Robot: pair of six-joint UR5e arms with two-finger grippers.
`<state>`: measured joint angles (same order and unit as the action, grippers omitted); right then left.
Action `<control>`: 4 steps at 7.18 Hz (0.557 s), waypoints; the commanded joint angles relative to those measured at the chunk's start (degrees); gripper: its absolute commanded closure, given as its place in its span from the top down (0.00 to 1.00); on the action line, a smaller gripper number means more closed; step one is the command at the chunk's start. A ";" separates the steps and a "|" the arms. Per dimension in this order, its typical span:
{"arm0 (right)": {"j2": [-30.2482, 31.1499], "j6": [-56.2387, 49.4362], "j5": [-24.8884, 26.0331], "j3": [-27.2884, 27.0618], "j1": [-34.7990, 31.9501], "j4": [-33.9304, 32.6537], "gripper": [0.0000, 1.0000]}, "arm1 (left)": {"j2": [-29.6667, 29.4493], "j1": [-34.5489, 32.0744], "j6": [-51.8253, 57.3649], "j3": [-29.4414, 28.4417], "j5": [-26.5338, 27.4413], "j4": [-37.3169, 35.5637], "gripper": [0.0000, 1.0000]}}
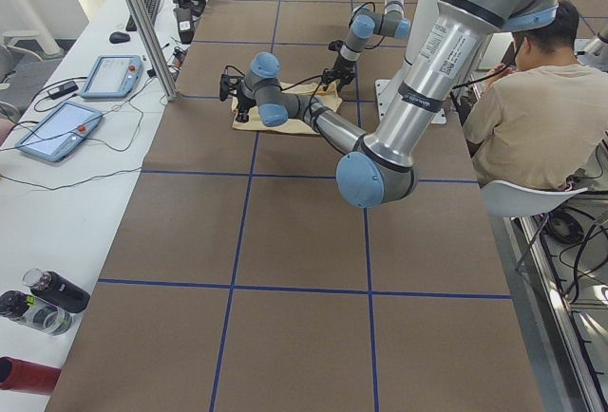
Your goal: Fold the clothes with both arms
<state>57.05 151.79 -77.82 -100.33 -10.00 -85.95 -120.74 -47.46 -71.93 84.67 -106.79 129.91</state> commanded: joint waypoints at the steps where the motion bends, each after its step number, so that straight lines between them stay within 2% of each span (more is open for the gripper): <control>1: -0.01 0.00 -0.31 0.22 0.41 -0.44 0.71 | -0.02 0.00 -0.05 -0.03 0.00 0.08 0.53; 3: -0.01 0.00 -0.31 0.31 0.77 -0.44 0.71 | -0.11 -0.08 -0.05 0.06 0.00 0.08 0.54; 4: -0.10 0.00 -0.31 0.40 0.85 -0.44 0.59 | -0.19 -0.08 -0.14 0.14 -0.09 0.08 0.54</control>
<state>56.99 151.78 -78.11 -100.04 -9.35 -86.39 -120.85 -47.51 -72.00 84.72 -106.81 129.99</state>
